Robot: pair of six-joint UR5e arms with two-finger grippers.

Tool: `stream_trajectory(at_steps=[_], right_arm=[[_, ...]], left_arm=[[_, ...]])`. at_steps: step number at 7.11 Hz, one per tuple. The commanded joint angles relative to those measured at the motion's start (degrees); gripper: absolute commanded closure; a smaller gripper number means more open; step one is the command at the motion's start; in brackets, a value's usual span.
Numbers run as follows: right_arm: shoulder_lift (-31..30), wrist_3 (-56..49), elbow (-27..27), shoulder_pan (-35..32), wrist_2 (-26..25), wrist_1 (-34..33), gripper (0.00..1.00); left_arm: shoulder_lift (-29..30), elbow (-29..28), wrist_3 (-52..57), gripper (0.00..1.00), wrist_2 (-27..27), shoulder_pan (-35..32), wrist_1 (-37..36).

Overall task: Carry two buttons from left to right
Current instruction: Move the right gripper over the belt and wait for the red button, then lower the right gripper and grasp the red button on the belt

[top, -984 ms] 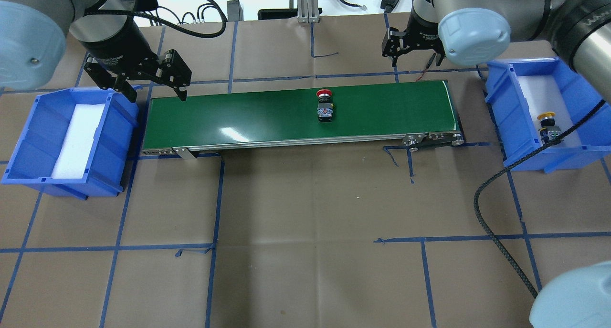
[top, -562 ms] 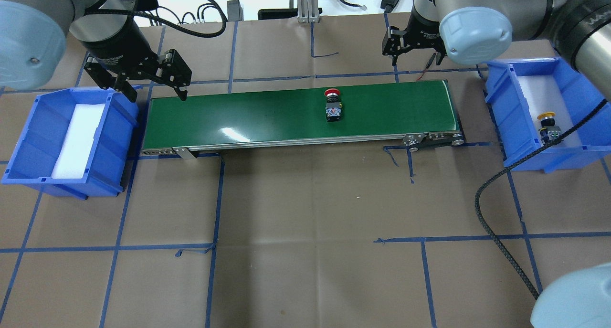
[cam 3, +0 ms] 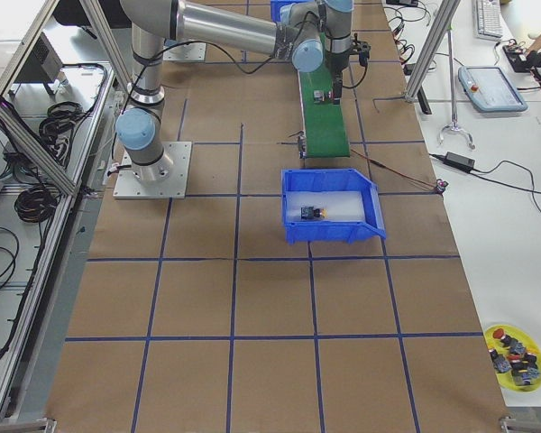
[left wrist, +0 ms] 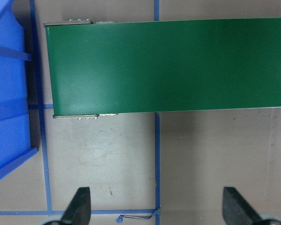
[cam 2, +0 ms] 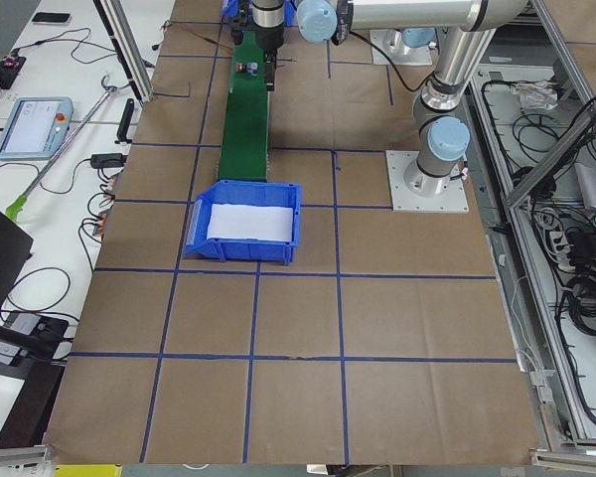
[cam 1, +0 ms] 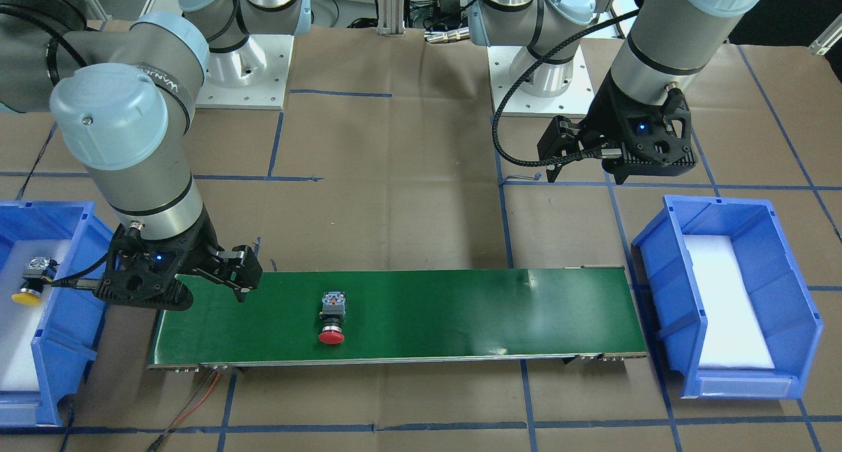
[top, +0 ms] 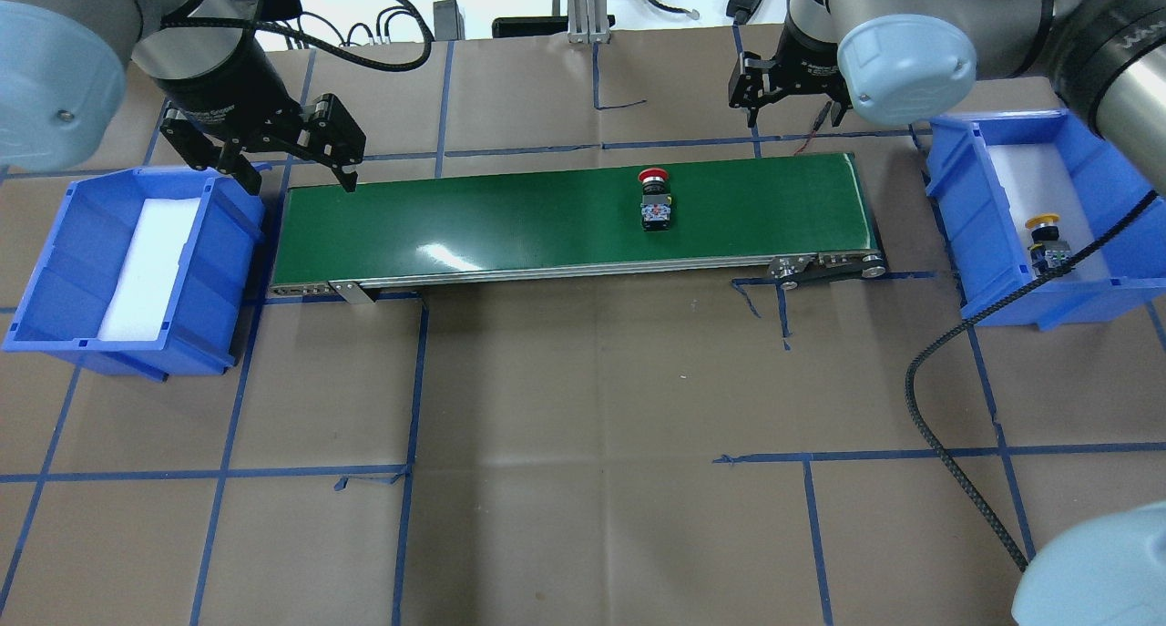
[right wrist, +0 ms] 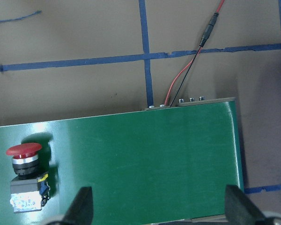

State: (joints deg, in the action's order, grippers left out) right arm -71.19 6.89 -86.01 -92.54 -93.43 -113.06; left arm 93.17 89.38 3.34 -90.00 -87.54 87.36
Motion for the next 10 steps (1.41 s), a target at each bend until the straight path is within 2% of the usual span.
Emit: stream_trajectory(at_steps=[1, 5, 7, 10], right_arm=[[0.0, 0.0, -0.2, 0.0, 0.0, 0.1, 0.01], [0.8, 0.6, -0.6, -0.6, 0.5, -0.3, 0.02], [1.3, 1.4, -0.6, -1.0, 3.8, -0.8, 0.02], [5.4, 4.2, -0.5, -1.3, 4.5, -0.9, 0.04]], left_arm=[[0.0, 0.0, 0.0, 0.00, 0.0, 0.0, 0.0], [0.0, 0.0, 0.0, 0.00, 0.0, 0.0, 0.0], [0.0, 0.1, 0.0, 0.00, 0.0, 0.0, 0.0], [0.0, 0.0, 0.0, 0.00, 0.0, 0.0, 0.0]])
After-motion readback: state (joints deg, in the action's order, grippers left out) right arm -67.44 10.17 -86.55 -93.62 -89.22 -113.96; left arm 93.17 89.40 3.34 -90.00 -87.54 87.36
